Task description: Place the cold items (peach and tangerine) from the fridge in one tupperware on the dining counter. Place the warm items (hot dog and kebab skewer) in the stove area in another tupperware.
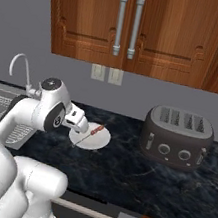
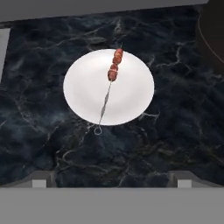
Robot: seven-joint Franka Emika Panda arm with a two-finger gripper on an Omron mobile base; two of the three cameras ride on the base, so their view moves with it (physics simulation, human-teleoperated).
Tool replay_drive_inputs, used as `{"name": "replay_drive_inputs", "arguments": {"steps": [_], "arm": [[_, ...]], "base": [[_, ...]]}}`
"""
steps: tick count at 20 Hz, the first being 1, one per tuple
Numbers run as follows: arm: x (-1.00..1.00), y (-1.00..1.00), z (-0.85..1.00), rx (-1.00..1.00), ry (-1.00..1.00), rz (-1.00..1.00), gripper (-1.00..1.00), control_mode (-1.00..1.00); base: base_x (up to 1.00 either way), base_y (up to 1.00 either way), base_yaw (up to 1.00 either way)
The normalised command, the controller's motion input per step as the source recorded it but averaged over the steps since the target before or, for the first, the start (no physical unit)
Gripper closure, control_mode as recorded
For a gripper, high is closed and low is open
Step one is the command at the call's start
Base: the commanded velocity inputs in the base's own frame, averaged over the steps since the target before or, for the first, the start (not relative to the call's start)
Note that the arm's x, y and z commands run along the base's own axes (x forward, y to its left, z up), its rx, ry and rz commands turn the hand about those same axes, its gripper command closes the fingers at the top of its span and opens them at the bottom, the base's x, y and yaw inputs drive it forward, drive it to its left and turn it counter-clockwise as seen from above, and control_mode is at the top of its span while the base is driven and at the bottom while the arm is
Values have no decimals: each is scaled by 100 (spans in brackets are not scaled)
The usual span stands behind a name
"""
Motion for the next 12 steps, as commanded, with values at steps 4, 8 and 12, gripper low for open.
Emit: {"name": "replay_drive_inputs", "arguments": {"steps": [4, 8, 12], "arm": [[67, -20, -37, 0, 10, -4, -100, -100], [78, -21, -33, 0, 14, 0, -100, -100], [77, -9, -32, 0, 12, 1, -100, -100]], "base": [[0, 0, 0], [0, 0, 0], [0, 0, 0]]}}
